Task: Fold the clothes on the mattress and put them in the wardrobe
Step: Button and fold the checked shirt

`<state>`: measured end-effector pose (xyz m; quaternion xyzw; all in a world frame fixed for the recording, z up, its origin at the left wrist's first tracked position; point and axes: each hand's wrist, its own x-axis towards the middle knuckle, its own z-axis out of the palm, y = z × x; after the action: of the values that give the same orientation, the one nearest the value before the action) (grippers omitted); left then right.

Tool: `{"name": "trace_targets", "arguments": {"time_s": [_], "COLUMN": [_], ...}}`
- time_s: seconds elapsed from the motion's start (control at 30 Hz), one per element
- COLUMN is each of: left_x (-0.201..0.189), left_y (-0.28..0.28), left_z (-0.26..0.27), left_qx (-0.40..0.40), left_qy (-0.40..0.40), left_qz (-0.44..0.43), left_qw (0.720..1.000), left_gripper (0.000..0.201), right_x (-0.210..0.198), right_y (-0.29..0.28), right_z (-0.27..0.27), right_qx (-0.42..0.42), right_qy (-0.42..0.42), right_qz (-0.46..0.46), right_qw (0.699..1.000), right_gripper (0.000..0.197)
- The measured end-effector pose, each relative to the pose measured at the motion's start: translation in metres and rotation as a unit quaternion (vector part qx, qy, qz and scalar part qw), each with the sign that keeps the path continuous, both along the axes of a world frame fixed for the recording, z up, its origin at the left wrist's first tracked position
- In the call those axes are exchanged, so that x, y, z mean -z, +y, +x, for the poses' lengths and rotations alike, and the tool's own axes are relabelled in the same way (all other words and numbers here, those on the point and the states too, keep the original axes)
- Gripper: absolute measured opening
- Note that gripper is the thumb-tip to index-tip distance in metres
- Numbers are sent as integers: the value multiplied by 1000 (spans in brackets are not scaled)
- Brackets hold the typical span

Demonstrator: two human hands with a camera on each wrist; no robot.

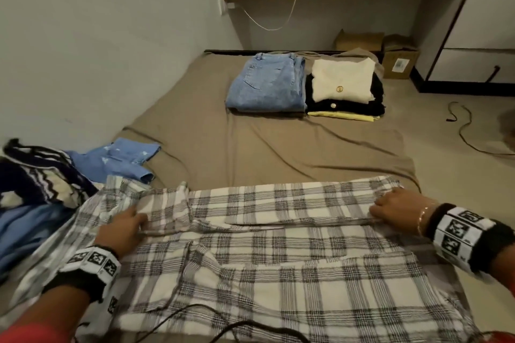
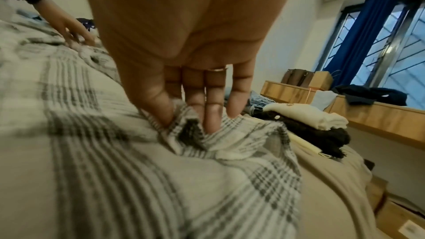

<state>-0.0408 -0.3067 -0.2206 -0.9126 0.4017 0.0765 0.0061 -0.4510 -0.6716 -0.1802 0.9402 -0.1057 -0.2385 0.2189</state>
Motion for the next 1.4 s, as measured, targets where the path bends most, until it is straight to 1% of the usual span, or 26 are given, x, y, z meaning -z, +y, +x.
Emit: {"name": "trace_targets", "arguments": {"time_s": [0.07,0.13,0.2,0.23,0.3,0.37,0.43,0.5,0.57,0.63,0.67,0.7,0.73,0.77,0.8,0.83,0.87,0.9,0.93,0.97,1.03,1.13,1.2,1.23,1.33,1.4], "left_x": [-1,-5,-8,-11,-16,-13,-9,-10,-8,-8,-9,-8,-7,-7,-6,-6,-5,-5,-3,0,6,13,13,12,9,7], "left_y": [8,12,18,20,24,30,34,32,31,33,35,40,48,55,62,69,73,76,78,77,77,71,67,66,66,66], "left_z": [-2,-7,-13,-17,-25,-26,-23,-23,-21,-21,-20,-17,-11,-6,-1,2,3,3,4,5,9,9,9,9,12,12], "left_qx": [19,42,71,82,98,92,80,63,38,-28,-81,-145,-208,-264,-306,-327,-332,-329,-324,-315,-305,-296,-294,-295,-289,-276], "left_qy": [-43,-64,-89,-109,-132,-136,-129,-97,-67,4,33,54,69,86,125,170,210,241,256,262,273,272,253,249,272,294], "left_qz": [3,-17,-55,-71,-82,-72,-58,-31,0,-31,-90,-171,-258,-328,-367,-388,-394,-396,-394,-391,-380,-343,-330,-332,-374,-400], "left_qw": [999,997,992,988,983,984,987,993,997,999,992,973,941,903,869,845,831,823,821,824,830,849,861,860,838,823], "left_gripper": [19,26,36,38,42,45,46,36,20,19,17,17,17,17,17,16,12,8,6,4,6,7,15,18,25,20], "right_x": [4,5,13,21,37,41,33,41,74,91,96,102,107,113,111,107,107,89,53,19,-23,-36,-21,-11,16,31], "right_y": [3,4,5,4,-1,2,14,14,-13,-40,-49,-55,-60,-67,-68,-65,-61,-39,-7,27,82,142,171,182,201,207], "right_z": [-7,-11,-19,-26,-34,-40,-39,-41,-51,-55,-51,-45,-39,-35,-33,-30,-20,-1,21,42,90,161,205,225,272,297], "right_qx": [36,61,54,62,106,105,91,84,101,104,110,130,137,154,152,134,127,155,183,188,157,126,140,168,261,309], "right_qy": [-24,14,-26,-52,-58,-94,-136,-169,-173,-198,-232,-248,-260,-242,-210,-174,-148,-115,-98,-83,-84,-138,-163,-179,-251,-281], "right_qz": [7,11,6,17,85,84,73,73,74,101,111,124,123,124,120,117,126,142,142,137,164,299,387,429,525,540], "right_qw": [999,998,998,997,989,987,984,979,977,969,960,952,948,950,958,969,973,971,968,969,970,936,897,869,771,731], "right_gripper": [33,24,23,28,38,30,20,17,12,13,14,23,31,36,40,44,42,33,17,6,10,10,10,12,26,16]}}
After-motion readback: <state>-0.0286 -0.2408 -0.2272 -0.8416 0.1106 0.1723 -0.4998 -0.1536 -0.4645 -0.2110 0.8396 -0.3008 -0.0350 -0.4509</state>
